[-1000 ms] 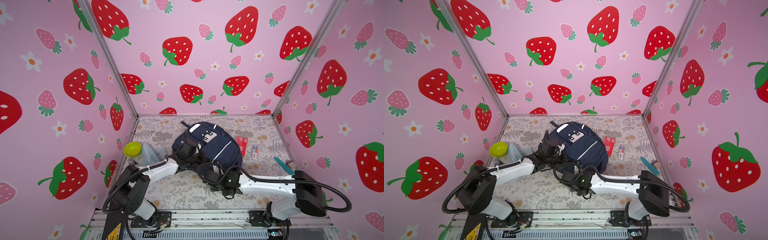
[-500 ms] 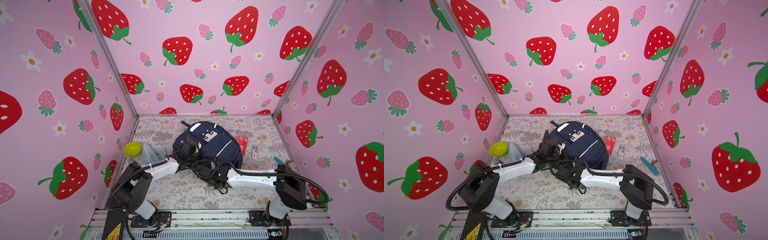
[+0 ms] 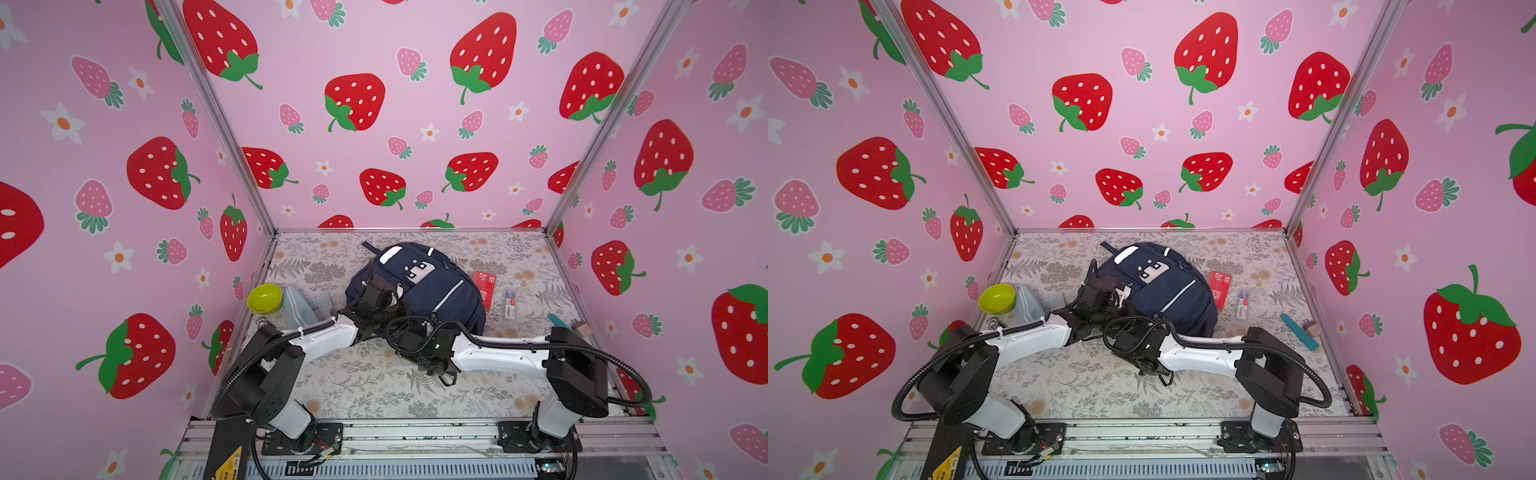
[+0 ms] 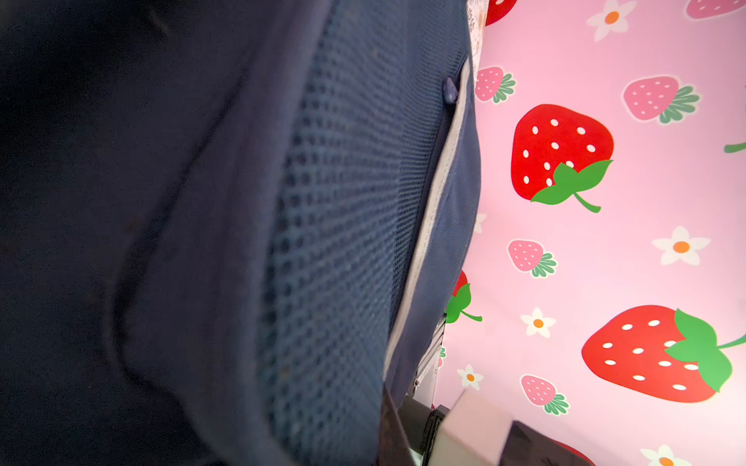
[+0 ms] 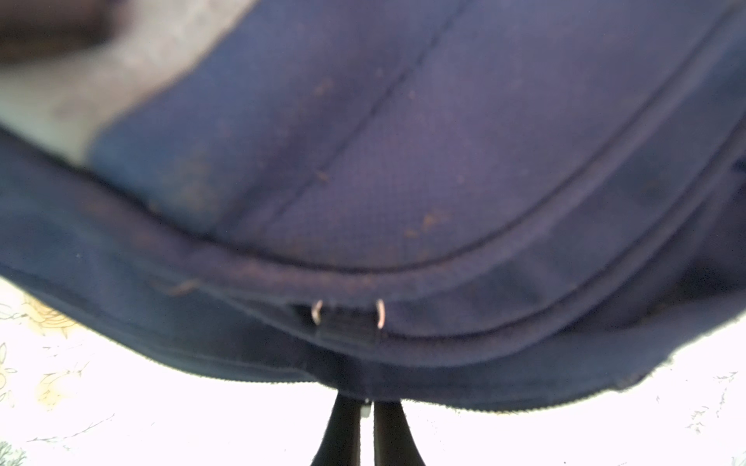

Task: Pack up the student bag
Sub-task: 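Grasp the zipper pull with the right gripper while the left gripper holds the backpack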

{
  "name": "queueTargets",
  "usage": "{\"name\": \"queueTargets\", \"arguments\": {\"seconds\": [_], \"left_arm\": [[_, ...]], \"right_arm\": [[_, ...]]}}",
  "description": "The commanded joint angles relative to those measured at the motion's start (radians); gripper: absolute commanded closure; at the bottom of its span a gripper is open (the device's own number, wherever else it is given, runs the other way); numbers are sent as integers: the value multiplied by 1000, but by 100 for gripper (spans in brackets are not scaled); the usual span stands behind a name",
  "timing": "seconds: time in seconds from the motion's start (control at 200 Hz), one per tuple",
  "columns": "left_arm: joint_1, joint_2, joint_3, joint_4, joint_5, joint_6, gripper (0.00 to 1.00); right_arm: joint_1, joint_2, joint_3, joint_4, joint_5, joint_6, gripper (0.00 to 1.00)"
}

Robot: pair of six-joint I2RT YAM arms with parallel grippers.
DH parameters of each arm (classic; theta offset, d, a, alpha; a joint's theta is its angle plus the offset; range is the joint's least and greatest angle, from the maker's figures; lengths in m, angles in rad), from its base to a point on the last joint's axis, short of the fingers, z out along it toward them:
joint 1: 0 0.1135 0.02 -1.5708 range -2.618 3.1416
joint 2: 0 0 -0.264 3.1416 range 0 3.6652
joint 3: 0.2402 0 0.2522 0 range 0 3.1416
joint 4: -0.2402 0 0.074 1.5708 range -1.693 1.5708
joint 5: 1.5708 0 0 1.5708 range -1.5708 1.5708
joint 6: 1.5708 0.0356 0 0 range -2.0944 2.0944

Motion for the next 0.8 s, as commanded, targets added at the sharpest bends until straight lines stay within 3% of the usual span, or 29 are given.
{"name": "queueTargets", "arguments": {"seconds": [0.0,0.245,0.53,0.68,0.795], "left_arm": [[2,-35,10,72,48,21,100],[53,-51,13,-41,-2,46,100],[173,-53,51,-191,-14,136,100],[195,-51,122,-343,-53,226,100],[184,-106,133,-437,-80,250,64]], "right_arm": [[-4,-15,1,-63,43,16,99],[4,-81,-48,-62,-1,-27,100],[-50,-300,-230,-71,-13,-85,100],[-89,-357,-254,56,-77,-242,100],[-70,-357,-218,168,-180,-369,100]]}}
